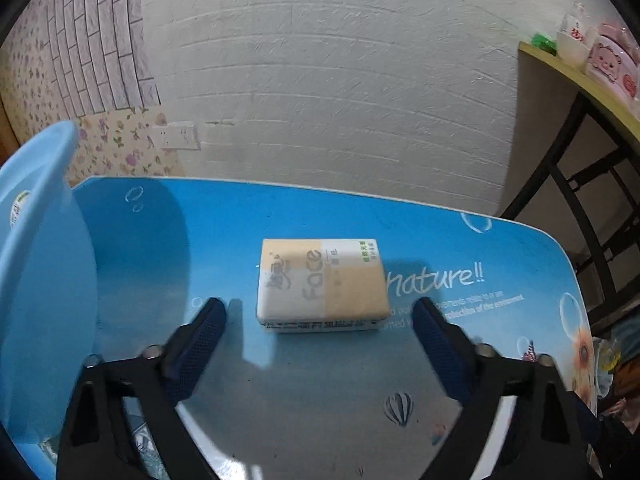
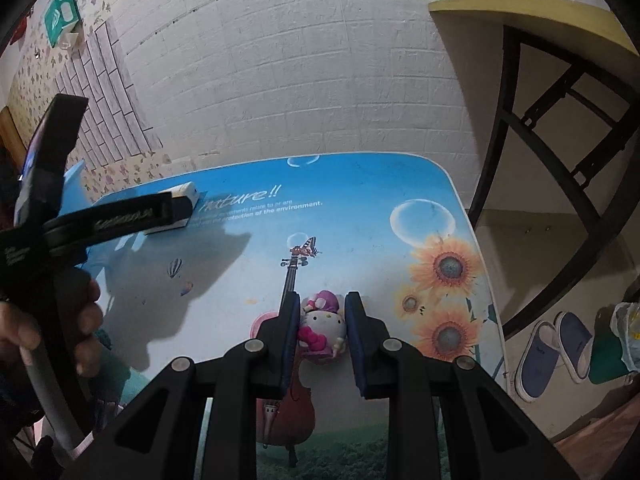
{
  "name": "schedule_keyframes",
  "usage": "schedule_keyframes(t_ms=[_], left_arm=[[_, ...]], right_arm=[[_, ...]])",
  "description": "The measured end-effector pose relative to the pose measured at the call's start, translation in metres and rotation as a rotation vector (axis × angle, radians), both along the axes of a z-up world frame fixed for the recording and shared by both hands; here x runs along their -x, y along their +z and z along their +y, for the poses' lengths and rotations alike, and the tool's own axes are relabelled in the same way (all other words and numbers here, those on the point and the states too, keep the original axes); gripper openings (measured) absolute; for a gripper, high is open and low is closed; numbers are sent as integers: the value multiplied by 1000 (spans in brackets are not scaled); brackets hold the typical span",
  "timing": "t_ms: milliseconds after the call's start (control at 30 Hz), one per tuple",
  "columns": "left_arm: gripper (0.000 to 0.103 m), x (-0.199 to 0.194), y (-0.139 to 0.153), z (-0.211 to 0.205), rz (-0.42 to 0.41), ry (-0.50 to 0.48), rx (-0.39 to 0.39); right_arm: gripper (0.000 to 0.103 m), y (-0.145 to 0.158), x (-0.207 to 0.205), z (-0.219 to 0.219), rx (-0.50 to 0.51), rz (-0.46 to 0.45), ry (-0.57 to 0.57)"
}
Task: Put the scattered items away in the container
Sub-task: 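Grasp the Face tissue pack with the left gripper while the right grasps the figurine, then lift the tissue pack and figurine and carry them over the basin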
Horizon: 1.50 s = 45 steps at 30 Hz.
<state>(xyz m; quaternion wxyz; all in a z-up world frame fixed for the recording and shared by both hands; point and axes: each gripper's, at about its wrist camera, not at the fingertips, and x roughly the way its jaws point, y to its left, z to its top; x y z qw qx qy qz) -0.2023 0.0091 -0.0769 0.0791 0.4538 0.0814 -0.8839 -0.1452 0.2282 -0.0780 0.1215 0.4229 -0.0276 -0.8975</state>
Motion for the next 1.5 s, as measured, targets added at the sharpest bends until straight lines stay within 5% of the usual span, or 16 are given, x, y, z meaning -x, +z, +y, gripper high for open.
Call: schedule_keyframes(t_ms=[67, 133, 633, 1500], left_arm=[[66, 1, -1, 2, 5, -9, 32], [61, 1, -2, 4, 10, -26, 45], [60, -23, 16, -3, 60, -91, 28], [60, -131, 61, -25, 138, -181, -4]], right_arm=[[24, 1, 1, -1, -3, 0, 1], [24, 0, 1, -2, -6, 0, 1], [24, 6, -3, -7, -38, 8, -18], [24, 54, -64, -47, -85, 59, -22]])
